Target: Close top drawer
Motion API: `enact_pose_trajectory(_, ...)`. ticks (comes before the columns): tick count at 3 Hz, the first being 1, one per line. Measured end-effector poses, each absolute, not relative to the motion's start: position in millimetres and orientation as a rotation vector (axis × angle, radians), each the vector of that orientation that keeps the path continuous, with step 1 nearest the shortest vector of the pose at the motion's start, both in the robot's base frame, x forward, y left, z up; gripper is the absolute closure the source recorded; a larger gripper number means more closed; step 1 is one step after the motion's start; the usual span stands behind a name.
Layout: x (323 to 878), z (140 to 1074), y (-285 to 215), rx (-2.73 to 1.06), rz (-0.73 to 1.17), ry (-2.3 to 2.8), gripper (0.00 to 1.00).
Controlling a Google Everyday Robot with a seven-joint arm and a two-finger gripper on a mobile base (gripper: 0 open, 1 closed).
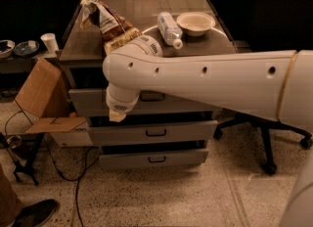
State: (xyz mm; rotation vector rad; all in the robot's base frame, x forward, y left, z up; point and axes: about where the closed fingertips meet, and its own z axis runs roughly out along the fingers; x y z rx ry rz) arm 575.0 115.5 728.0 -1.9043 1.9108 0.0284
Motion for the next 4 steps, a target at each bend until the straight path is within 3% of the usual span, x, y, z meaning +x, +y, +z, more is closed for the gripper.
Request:
enact_pose_trajectory(1,572,729,149,-1.957,0.040,1.870,0.85)
enact_pose_trajectory(2,581,722,172,-1.974,0.044,1.870,1.00)
enact_pose_trajectory(3,592,709,181,-1.976,0.050,1.887,1.00)
enact_pose_trajectory(4,603,687,179,-1.977,0.045,1.895,0.81)
